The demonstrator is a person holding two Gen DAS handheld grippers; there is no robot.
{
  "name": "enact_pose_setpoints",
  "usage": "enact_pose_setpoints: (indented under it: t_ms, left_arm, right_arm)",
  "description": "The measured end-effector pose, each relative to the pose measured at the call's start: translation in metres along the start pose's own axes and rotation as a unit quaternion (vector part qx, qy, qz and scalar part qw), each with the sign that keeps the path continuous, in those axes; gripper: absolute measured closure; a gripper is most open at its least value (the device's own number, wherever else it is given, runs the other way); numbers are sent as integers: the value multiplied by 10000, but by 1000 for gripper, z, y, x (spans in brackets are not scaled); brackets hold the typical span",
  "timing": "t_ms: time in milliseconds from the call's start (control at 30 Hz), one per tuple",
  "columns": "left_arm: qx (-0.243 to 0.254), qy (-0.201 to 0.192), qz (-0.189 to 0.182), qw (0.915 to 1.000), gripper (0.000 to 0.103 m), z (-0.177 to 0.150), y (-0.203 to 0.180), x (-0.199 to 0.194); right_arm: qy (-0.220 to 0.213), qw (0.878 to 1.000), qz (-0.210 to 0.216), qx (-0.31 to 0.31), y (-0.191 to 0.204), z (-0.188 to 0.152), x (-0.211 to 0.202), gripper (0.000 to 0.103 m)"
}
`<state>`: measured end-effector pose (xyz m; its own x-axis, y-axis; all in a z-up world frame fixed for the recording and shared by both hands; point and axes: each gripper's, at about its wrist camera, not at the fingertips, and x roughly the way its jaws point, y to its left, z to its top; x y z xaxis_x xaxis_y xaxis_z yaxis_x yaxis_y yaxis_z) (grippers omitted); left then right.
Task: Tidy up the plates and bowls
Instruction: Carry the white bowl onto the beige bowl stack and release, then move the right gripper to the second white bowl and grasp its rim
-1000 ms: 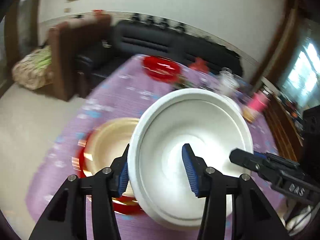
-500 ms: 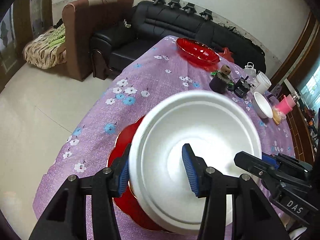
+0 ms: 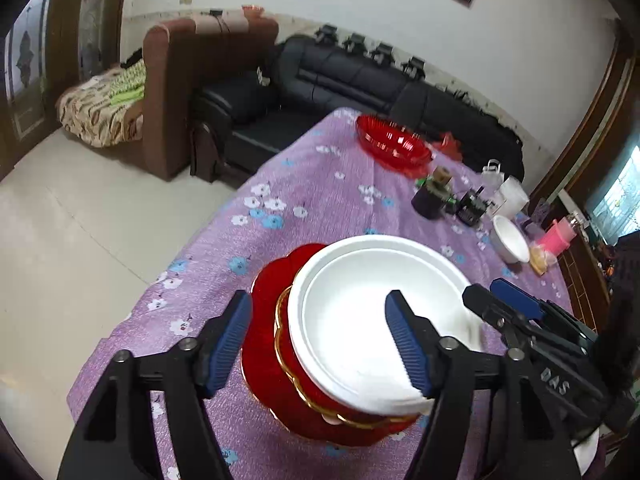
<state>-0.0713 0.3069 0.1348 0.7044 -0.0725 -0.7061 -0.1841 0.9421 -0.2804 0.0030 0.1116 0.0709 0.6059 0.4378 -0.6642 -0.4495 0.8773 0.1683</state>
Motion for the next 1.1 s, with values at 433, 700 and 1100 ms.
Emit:
enact_pose_setpoints:
  t_ms: [433,700,1100]
  left_arm:
    - [396,-520,-147,9978,22,-24,-40,-37]
    - [554,-631,-183,9963,22,-32,-62,-45]
    - [629,-642,-253,9956,21,-39,-81,-47]
  right_arm:
    - [156,9985,-186,498,-39,-24,-1,35]
    - [-457,9969,-198,611,-43,-19,-30,32]
    - [21,9972,107,744,-50,-32,-6,30]
